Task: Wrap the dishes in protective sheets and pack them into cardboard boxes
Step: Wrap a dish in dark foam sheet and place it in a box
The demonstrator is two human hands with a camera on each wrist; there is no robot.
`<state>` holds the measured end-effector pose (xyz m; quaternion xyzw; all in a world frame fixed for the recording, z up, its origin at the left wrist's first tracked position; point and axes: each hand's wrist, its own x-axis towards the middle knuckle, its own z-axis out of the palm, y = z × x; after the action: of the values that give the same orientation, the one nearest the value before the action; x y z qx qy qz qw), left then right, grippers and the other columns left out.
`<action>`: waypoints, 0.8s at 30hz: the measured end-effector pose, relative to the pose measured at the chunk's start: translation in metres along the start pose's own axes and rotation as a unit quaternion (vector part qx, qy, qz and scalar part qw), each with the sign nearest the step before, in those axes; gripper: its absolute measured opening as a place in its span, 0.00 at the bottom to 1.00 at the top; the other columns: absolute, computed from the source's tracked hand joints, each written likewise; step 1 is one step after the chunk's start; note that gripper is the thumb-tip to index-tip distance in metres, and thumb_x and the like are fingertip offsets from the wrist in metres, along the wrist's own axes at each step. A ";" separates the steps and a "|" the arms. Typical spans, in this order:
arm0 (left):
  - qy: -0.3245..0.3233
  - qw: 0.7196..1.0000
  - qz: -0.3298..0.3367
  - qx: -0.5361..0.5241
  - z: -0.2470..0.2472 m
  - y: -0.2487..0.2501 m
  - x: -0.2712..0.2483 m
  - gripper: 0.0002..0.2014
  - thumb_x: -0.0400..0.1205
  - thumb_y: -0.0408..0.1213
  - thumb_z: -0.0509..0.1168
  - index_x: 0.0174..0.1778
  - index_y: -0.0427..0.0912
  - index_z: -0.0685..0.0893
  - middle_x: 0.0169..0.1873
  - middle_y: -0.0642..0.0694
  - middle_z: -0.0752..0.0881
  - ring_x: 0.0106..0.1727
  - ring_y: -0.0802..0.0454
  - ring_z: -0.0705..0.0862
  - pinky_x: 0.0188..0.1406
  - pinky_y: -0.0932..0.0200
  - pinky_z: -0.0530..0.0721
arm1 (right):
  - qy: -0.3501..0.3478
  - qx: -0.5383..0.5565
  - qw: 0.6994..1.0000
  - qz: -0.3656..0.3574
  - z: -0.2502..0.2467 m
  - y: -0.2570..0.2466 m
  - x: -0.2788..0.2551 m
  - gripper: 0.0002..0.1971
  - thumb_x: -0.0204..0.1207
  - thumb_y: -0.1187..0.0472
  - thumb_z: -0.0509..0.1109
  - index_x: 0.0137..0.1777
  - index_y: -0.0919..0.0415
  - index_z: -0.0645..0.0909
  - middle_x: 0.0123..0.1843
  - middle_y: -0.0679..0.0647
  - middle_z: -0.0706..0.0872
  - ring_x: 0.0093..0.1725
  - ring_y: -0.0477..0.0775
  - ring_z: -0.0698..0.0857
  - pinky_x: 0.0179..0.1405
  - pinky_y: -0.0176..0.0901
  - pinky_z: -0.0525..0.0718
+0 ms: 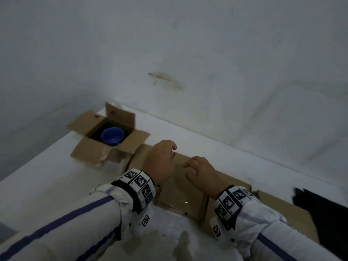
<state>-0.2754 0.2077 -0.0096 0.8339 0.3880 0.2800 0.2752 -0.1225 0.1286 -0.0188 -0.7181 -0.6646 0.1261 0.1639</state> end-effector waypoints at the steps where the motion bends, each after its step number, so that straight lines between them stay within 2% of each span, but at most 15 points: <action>1: -0.021 1.000 0.006 0.002 0.013 0.012 0.006 0.16 0.75 0.29 0.61 0.59 0.41 0.77 0.51 0.45 0.79 0.54 0.45 0.77 0.54 0.46 0.79 | 0.013 -0.001 1.000 0.012 -0.006 0.013 -0.009 0.13 0.74 0.66 0.66 0.56 0.65 0.86 0.57 0.62 0.85 0.59 0.63 0.80 0.57 0.37 0.68; 3: -0.070 0.997 0.025 0.002 0.043 0.038 0.017 0.18 0.75 0.27 0.61 0.61 0.42 0.77 0.54 0.46 0.79 0.57 0.47 0.76 0.57 0.48 0.78 | 0.034 0.009 0.998 0.045 -0.017 0.039 -0.026 0.12 0.75 0.68 0.66 0.56 0.66 0.86 0.56 0.62 0.85 0.59 0.63 0.80 0.55 0.35 0.67; 7: -0.158 0.986 0.046 -0.008 0.108 0.095 0.034 0.16 0.78 0.30 0.61 0.62 0.46 0.76 0.57 0.49 0.78 0.58 0.50 0.77 0.60 0.52 0.78 | 0.051 0.031 0.990 0.127 -0.042 0.095 -0.069 0.13 0.79 0.65 0.63 0.60 0.63 0.84 0.60 0.58 0.84 0.62 0.57 0.78 0.56 0.33 0.66; 10: -0.220 0.974 0.052 -0.020 0.170 0.150 0.039 0.17 0.79 0.30 0.61 0.63 0.45 0.76 0.58 0.49 0.78 0.58 0.50 0.78 0.60 0.54 0.78 | 0.063 0.039 0.977 0.199 -0.067 0.151 -0.108 0.14 0.79 0.64 0.63 0.61 0.61 0.83 0.61 0.57 0.83 0.64 0.55 0.77 0.58 0.33 0.67; 13: -0.269 0.962 0.054 -0.017 0.229 0.198 0.038 0.17 0.80 0.31 0.61 0.64 0.45 0.76 0.61 0.48 0.78 0.60 0.50 0.78 0.61 0.55 0.78 | 0.089 0.044 0.954 0.282 -0.086 0.213 -0.145 0.14 0.78 0.65 0.63 0.62 0.61 0.83 0.62 0.56 0.82 0.65 0.55 0.78 0.63 0.36 0.70; 16: -0.319 0.946 0.057 -0.009 0.278 0.229 0.036 0.17 0.80 0.32 0.60 0.66 0.45 0.75 0.64 0.46 0.77 0.62 0.48 0.78 0.64 0.53 0.77 | 0.103 0.018 0.910 0.402 -0.100 0.272 -0.183 0.15 0.76 0.66 0.62 0.62 0.61 0.82 0.62 0.60 0.80 0.65 0.60 0.78 0.62 0.42 0.75; 18: -0.349 0.935 0.057 -0.008 0.302 0.244 0.035 0.17 0.81 0.31 0.59 0.66 0.44 0.74 0.65 0.45 0.76 0.64 0.47 0.77 0.65 0.51 0.76 | 0.052 -0.007 0.865 0.498 -0.104 0.300 -0.205 0.17 0.78 0.63 0.61 0.67 0.59 0.76 0.68 0.60 0.73 0.68 0.64 0.73 0.65 0.51 0.75; 20: -0.363 0.930 0.058 0.003 0.318 0.254 0.033 0.17 0.80 0.29 0.59 0.66 0.43 0.75 0.64 0.43 0.76 0.64 0.46 0.76 0.65 0.49 0.76 | -0.034 -0.009 0.834 0.551 -0.104 0.316 -0.222 0.19 0.80 0.59 0.60 0.71 0.58 0.69 0.72 0.60 0.67 0.72 0.65 0.68 0.69 0.57 0.73; 22: -0.360 0.931 0.060 0.016 0.331 0.261 0.030 0.17 0.80 0.29 0.59 0.65 0.43 0.76 0.63 0.43 0.77 0.64 0.45 0.76 0.63 0.51 0.76 | -0.085 -0.013 0.837 0.540 -0.099 0.326 -0.232 0.19 0.81 0.59 0.60 0.71 0.60 0.68 0.73 0.61 0.66 0.72 0.65 0.67 0.70 0.56 0.73; 24: -0.353 0.933 0.065 0.028 0.338 0.266 0.028 0.16 0.80 0.30 0.59 0.64 0.43 0.77 0.63 0.44 0.77 0.63 0.46 0.77 0.61 0.53 0.76 | -0.093 -0.043 0.859 0.502 -0.095 0.331 -0.236 0.15 0.82 0.62 0.58 0.67 0.61 0.71 0.71 0.61 0.67 0.71 0.65 0.69 0.67 0.55 0.75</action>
<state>0.1010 0.0022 -0.0564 0.9097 0.2183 -0.0263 0.3522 0.1975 -0.1341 -0.0742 -0.9455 -0.2308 0.2292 -0.0151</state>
